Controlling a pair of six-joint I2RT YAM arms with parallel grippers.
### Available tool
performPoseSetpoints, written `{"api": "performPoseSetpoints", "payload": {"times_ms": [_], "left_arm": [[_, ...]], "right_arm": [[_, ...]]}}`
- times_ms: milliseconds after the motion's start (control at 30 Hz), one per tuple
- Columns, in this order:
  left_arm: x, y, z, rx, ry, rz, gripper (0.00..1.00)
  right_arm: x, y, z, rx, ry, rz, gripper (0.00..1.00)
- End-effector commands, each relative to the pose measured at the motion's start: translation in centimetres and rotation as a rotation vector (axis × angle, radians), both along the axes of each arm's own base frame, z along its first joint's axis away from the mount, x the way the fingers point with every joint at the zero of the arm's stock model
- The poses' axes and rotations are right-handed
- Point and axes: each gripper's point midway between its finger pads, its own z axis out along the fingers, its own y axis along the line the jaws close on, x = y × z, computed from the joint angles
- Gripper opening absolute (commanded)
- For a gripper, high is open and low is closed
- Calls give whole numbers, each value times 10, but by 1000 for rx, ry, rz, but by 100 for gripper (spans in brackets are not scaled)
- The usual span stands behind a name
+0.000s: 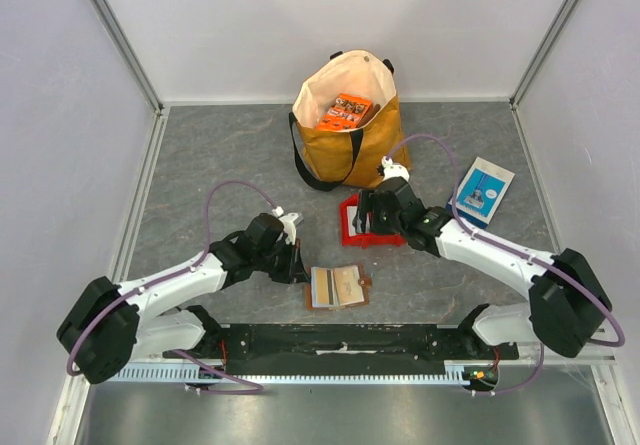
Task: Put the credit cards into the card holder
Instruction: Move the storage box to the center of the board.
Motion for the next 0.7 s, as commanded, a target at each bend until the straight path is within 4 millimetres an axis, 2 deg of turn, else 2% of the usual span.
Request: {"api": "performPoseSetpoints", "payload": {"times_ms": [0,200,367,667], "left_arm": [[6,-11,15,-34,-46,-57,2],[6,-11,14,-30,-43,-59,2],[5,-10,14,-30,-44,-56,2],[3,-7,12,-23,-43,-57,2]], "right_arm": [[20,16,10,54,-33,22,79],[27,20,-12,50,13,30,80],[25,6,-20,16,0,58,80],[-2,-19,-21,-26,-20,207,80]]}}
